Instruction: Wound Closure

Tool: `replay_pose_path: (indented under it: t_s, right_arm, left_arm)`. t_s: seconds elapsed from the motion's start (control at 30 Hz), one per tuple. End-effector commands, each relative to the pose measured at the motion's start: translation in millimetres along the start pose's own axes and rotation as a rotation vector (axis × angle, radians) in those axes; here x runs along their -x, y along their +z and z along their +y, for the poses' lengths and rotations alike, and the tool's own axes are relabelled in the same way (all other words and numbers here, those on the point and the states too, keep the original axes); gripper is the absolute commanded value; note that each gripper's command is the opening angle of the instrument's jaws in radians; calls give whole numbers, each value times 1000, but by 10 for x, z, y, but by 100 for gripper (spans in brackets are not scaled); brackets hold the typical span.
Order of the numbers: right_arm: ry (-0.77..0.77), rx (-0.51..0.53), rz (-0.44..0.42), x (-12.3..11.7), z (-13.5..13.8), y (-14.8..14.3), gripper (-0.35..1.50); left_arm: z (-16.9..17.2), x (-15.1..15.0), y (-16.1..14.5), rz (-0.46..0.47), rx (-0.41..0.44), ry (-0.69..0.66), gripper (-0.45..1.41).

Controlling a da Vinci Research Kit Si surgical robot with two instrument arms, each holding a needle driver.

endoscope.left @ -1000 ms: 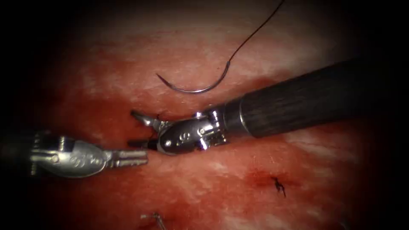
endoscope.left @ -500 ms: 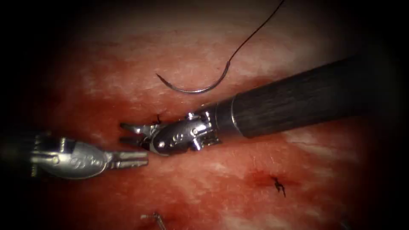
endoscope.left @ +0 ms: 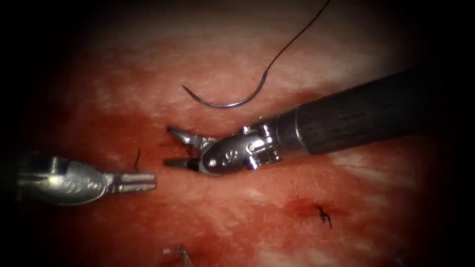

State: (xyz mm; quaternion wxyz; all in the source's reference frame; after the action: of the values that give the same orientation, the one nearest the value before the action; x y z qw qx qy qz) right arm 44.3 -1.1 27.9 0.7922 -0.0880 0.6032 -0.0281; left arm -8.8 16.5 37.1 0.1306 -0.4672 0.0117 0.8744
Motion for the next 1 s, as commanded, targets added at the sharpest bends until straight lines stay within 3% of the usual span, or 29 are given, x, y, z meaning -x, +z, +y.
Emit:
replay_pose_path:
  t_s: [0.03, 0.27, 0.33, 0.37, 0.4, 0.5, 0.77, 0.8, 0.83, 0.9, 1.0]
  right_arm:
    - [20, 1, 9, 0, -2, -10, 125]
    - [53, 58, 22, -20, 16, -52, 126]
    - [58, 76, 14, -18, 20, -61, 126]
    - [58, 81, 11, -16, 21, -63, 126]
    - [55, 85, 5, -9, 21, -65, 126]
    - [58, 89, 0, -3, 19, -65, 126]
    - [74, 101, -16, 5, 19, -67, 126]
    - [79, 102, -18, 6, 18, -67, 126]
    - [78, 103, -19, 7, 17, -67, 126]
    - [82, 105, -17, 8, 15, -66, 126]
    - [85, 103, -18, 10, 13, -66, 126]
  left_arm:
    - [-5, 10, 4, 2, -18, -5, -45]
    - [-63, 80, 6, -41, -84, -15, -45]
    - [-86, 114, 14, -76, -114, -6, -45]
    - [-94, 128, 17, -73, -113, -20, -45]
    - [-110, 161, 23, -75, -109, -59, -45]
    - [-126, 198, 28, -107, -75, -112, -45]
    - [-143, 273, 36, -204, -24, -215, -43]
    - [-144, 280, 36, -215, -27, -243, -11]
    - [-145, 288, 34, -235, -36, -292, 41]
    - [-146, 290, 27, -263, -58, -349, 88]
    - [-145, 287, 14, -271, -64, -356, 106]
